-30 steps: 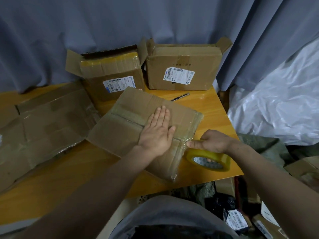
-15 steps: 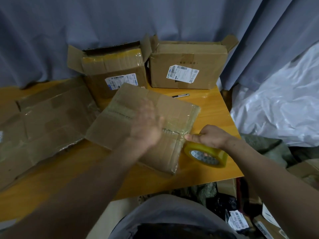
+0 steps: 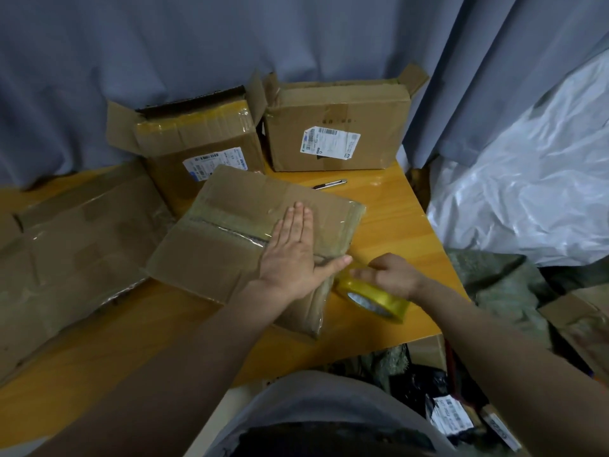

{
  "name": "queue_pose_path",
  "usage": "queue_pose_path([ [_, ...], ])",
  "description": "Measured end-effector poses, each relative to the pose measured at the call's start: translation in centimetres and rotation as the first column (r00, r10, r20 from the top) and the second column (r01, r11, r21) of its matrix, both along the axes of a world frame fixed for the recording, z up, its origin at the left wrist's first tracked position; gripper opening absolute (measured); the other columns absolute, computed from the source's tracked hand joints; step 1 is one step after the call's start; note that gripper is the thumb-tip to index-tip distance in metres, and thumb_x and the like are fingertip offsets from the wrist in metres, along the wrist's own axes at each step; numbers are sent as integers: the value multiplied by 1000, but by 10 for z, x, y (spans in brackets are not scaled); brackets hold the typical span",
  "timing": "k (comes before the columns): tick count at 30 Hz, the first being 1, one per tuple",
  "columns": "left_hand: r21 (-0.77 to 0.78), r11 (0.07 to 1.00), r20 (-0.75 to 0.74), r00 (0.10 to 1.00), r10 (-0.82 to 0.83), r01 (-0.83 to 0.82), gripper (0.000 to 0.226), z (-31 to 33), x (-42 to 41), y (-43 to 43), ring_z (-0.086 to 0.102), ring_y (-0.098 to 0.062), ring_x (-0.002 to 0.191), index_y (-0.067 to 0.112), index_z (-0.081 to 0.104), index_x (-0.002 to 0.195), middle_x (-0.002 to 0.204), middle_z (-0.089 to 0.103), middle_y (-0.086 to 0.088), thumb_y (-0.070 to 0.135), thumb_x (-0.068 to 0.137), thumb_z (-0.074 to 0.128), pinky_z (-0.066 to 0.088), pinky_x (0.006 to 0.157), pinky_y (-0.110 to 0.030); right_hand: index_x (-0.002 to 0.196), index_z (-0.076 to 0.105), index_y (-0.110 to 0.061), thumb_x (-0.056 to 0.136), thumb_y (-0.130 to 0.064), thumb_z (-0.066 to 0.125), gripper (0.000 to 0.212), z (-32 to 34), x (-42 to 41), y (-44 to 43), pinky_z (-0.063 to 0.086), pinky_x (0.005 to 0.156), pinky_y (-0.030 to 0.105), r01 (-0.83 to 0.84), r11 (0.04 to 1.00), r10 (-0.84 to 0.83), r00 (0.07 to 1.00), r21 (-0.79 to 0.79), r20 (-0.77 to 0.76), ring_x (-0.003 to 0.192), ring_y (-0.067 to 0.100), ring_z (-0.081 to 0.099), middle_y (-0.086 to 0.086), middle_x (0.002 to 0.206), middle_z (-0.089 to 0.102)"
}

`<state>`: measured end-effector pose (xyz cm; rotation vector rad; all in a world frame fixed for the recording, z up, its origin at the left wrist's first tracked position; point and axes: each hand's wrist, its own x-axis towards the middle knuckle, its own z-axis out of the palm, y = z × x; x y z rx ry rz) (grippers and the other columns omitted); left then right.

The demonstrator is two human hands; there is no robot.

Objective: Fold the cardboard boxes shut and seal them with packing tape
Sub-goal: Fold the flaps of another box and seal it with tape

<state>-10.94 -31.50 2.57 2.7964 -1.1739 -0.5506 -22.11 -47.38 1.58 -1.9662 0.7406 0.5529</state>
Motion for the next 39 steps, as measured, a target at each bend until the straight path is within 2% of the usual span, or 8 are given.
queue_pose_path([
  [3,64,996,41,997,60,-63,101,5,-9,-10,-19,-25,145,2,-18,147,155,-24,-16,73,87,22,-10,118,-36,71,56,-6,89,-52,55,50,-10,7,9,37,62,34,-16,996,14,1000,-86,-26,71,23,52,10,72,53],
  [9,97,981,38,986,164,-167,88,2,-35,-30,-20,-38,142,-6,-21,142,151,-24,-27,47,98,32,-9,118,-44,135,48,-4,94,-36,52,53,-17,5,9,32,102,33,109,986,-99,992,130,-85,133,28,38,12,147,41],
  [16,139,982,28,991,128,-131,92,8,-17,-12,-22,-36,142,-6,-20,143,151,-25,-27,39,96,45,-10,118,-42,138,46,-7,95,-28,55,49,-25,22,25,28,103,30,128,927,-89,988,354,-124,138,25,33,7,149,39],
  [20,118,981,65,987,149,-156,93,4,-21,-14,-21,-36,142,-7,-20,143,152,-24,-26,45,97,42,-12,115,-41,103,66,-17,86,-35,59,26,-14,28,-7,38,88,32,-2,953,43,990,302,-132,100,21,56,-1,110,62],
  [24,113,978,83,982,167,-176,94,2,-19,-17,-21,-35,143,-6,-21,143,152,-24,-26,46,97,42,-13,115,-39,70,65,-4,88,-8,44,28,-19,64,-45,42,58,29,310,950,-313,945,46,91,57,23,54,9,61,62],
  [30,83,980,124,978,170,-181,93,-1,-20,-15,-21,-33,143,-4,-21,143,153,-23,-24,45,96,42,-16,112,-38,109,64,-8,91,3,37,34,-48,141,-66,44,82,31,122,966,-51,955,-230,292,96,28,57,16,118,63],
  [34,64,977,130,973,192,-201,84,-6,-21,-16,-24,-32,142,-2,-23,143,153,-25,-21,38,100,37,-17,112,-38,142,43,-10,99,-6,38,43,-72,178,-80,35,100,34,-66,969,90,992,-239,93,127,33,45,15,142,46],
  [39,80,976,146,971,188,-201,85,-10,-20,-14,-27,-33,141,-2,-24,143,152,-28,-22,39,100,37,-16,116,-41,145,31,-6,99,-23,43,50,-102,212,-88,31,102,39,-223,925,209,975,-307,-78,131,37,37,18,146,35],
])
